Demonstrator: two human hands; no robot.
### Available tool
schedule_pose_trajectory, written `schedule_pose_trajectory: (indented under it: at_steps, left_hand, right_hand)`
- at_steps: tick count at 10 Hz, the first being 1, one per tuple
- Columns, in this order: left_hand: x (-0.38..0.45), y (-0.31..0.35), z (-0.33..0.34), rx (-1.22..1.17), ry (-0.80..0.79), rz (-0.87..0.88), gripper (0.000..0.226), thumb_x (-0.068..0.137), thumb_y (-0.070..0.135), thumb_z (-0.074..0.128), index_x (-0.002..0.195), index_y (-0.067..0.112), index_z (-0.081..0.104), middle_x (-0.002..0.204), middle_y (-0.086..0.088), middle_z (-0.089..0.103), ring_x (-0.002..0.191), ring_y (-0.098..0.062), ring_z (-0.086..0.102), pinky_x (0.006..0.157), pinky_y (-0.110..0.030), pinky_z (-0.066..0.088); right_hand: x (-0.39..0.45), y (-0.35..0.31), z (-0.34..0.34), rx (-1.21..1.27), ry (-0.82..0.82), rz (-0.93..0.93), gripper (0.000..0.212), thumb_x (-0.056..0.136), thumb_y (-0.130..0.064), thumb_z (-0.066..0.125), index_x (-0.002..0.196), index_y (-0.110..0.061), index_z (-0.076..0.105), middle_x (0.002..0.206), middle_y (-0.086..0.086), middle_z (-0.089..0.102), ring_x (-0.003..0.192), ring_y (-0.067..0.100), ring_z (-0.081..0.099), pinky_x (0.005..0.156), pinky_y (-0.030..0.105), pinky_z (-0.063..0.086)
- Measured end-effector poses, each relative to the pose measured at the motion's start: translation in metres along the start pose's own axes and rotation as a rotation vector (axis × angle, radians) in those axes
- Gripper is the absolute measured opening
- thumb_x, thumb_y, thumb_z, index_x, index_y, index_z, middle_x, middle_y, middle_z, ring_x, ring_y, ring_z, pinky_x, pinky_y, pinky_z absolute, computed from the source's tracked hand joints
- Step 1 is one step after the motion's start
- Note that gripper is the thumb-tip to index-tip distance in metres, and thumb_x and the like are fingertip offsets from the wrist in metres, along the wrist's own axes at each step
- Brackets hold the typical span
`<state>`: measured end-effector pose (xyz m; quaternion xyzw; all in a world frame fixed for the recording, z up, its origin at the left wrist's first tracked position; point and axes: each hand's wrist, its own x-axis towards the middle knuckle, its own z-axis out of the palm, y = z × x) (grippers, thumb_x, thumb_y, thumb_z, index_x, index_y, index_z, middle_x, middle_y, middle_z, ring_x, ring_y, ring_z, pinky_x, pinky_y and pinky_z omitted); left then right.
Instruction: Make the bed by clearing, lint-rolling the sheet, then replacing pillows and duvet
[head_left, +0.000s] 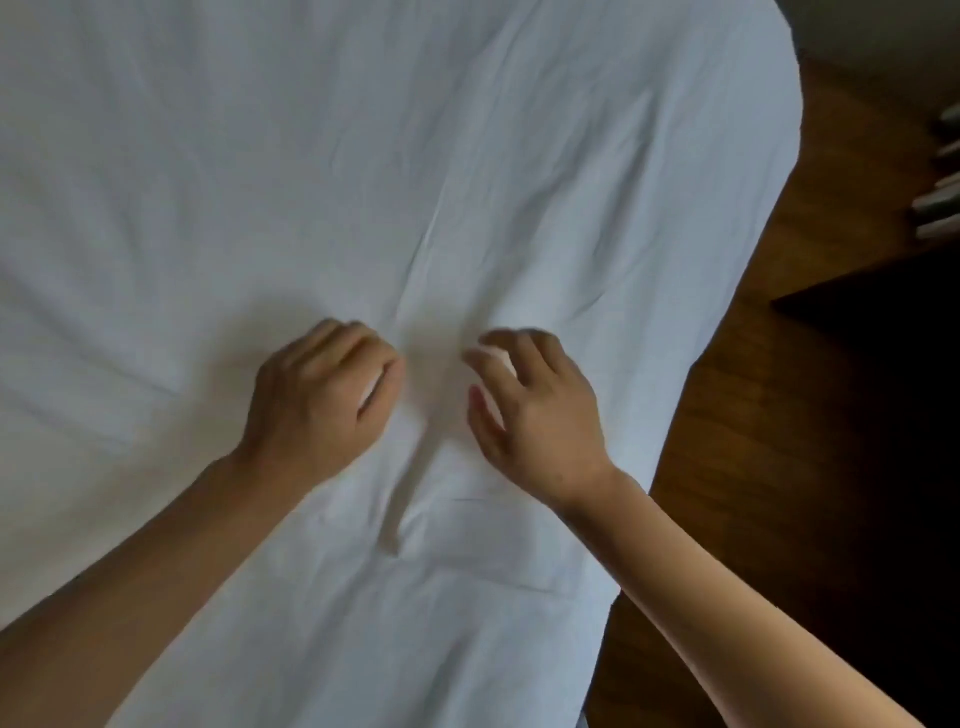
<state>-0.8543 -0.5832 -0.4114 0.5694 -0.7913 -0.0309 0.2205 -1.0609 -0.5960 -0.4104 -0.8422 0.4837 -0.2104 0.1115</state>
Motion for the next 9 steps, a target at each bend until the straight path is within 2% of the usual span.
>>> schedule_pose_trajectory:
  at_steps: [1, 2, 3, 4, 5, 6, 7, 8, 9]
  left_hand:
    - [0.062, -0.038, 0.026, 0.150, -0.039, -0.404, 0.044, 0.097, 0.027, 0.049, 0.134, 0.003, 0.050, 0.141, -0.023, 0.046, 0.129, -0.042, 0.041, 0.105, -0.049, 0.036]
    - [0.075, -0.020, 0.071, 0.156, -0.216, -0.414, 0.065, 0.097, 0.046, 0.036, 0.149, 0.006, 0.032, 0.154, -0.028, 0.025, 0.143, -0.044, 0.023, 0.117, -0.054, 0.019]
    - [0.039, 0.061, 0.106, 0.091, -0.312, -0.174, 0.065, 0.098, 0.049, 0.030, 0.151, 0.010, 0.032, 0.156, -0.027, 0.022, 0.145, -0.041, 0.021, 0.117, -0.056, 0.017]
    - [0.005, 0.133, 0.115, 0.021, -0.473, 0.054, 0.068, 0.099, 0.054, 0.029, 0.155, 0.017, 0.017, 0.160, -0.023, 0.006, 0.149, -0.037, 0.005, 0.121, -0.052, 0.004]
    - [0.002, 0.150, 0.117, 0.019, -0.564, 0.206, 0.069, 0.097, 0.056, 0.031, 0.155, 0.023, 0.015, 0.162, -0.019, 0.003, 0.149, -0.036, -0.001, 0.121, -0.051, 0.000]
    - [0.004, 0.145, 0.107, 0.054, -0.629, 0.389, 0.058, 0.097, 0.056, 0.033, 0.148, 0.029, 0.033, 0.160, -0.019, 0.014, 0.149, -0.036, 0.008, 0.119, -0.051, 0.008]
    - [-0.010, 0.137, 0.090, -0.016, -0.604, 0.425, 0.057, 0.097, 0.056, 0.034, 0.146, 0.027, 0.040, 0.157, -0.017, 0.026, 0.146, -0.033, 0.019, 0.119, -0.049, 0.017]
    - [-0.039, 0.121, 0.059, -0.103, -0.542, 0.203, 0.058, 0.095, 0.052, 0.036, 0.144, 0.022, 0.045, 0.152, -0.016, 0.037, 0.141, -0.030, 0.033, 0.115, -0.045, 0.031]
    - [-0.063, 0.108, 0.017, -0.093, -0.497, 0.043, 0.055, 0.094, 0.044, 0.039, 0.139, 0.015, 0.049, 0.147, -0.017, 0.044, 0.136, -0.032, 0.042, 0.109, -0.045, 0.040]
  right_hand:
    - [0.113, 0.011, 0.031, -0.151, -0.041, 0.098, 0.052, 0.092, -0.025, 0.052, 0.142, -0.013, 0.044, 0.148, 0.022, 0.038, 0.137, 0.040, 0.034, 0.110, 0.049, 0.029]
    - [0.159, 0.059, 0.046, -0.269, -0.201, 0.282, 0.060, 0.100, -0.045, 0.031, 0.154, -0.022, 0.015, 0.161, 0.014, 0.007, 0.148, 0.032, 0.003, 0.118, 0.047, 0.000]
    - [0.111, 0.122, 0.035, -0.294, -0.136, 0.464, 0.062, 0.100, -0.049, 0.027, 0.154, -0.022, 0.013, 0.161, 0.011, 0.005, 0.149, 0.027, 0.001, 0.118, 0.043, -0.002]
    - [0.026, 0.149, 0.020, -0.202, -0.070, 0.722, 0.063, 0.101, -0.052, 0.018, 0.155, -0.023, 0.002, 0.162, 0.009, -0.002, 0.149, 0.026, -0.004, 0.120, 0.045, -0.002]
    - [-0.015, 0.152, 0.018, -0.025, -0.103, 1.012, 0.069, 0.097, -0.062, 0.012, 0.154, -0.025, 0.000, 0.162, 0.007, -0.001, 0.149, 0.026, 0.000, 0.120, 0.045, 0.011]
    - [-0.021, 0.154, 0.012, -0.064, -0.093, 0.997, 0.066, 0.098, -0.057, 0.016, 0.153, -0.021, 0.007, 0.161, 0.010, 0.006, 0.148, 0.027, 0.006, 0.119, 0.042, 0.014]
    - [-0.020, 0.141, 0.000, -0.071, -0.062, 1.017, 0.068, 0.099, -0.056, 0.021, 0.154, -0.019, 0.008, 0.161, 0.012, 0.005, 0.148, 0.028, 0.006, 0.119, 0.041, 0.011]
    - [-0.028, 0.109, -0.014, -0.065, -0.030, 0.993, 0.066, 0.100, -0.054, 0.024, 0.153, -0.016, 0.011, 0.161, 0.014, 0.005, 0.148, 0.030, 0.006, 0.119, 0.039, 0.012]
    - [-0.040, 0.067, -0.032, -0.028, -0.058, 0.898, 0.063, 0.101, -0.050, 0.028, 0.152, -0.014, 0.019, 0.160, 0.015, 0.010, 0.148, 0.030, 0.008, 0.118, 0.040, 0.014]
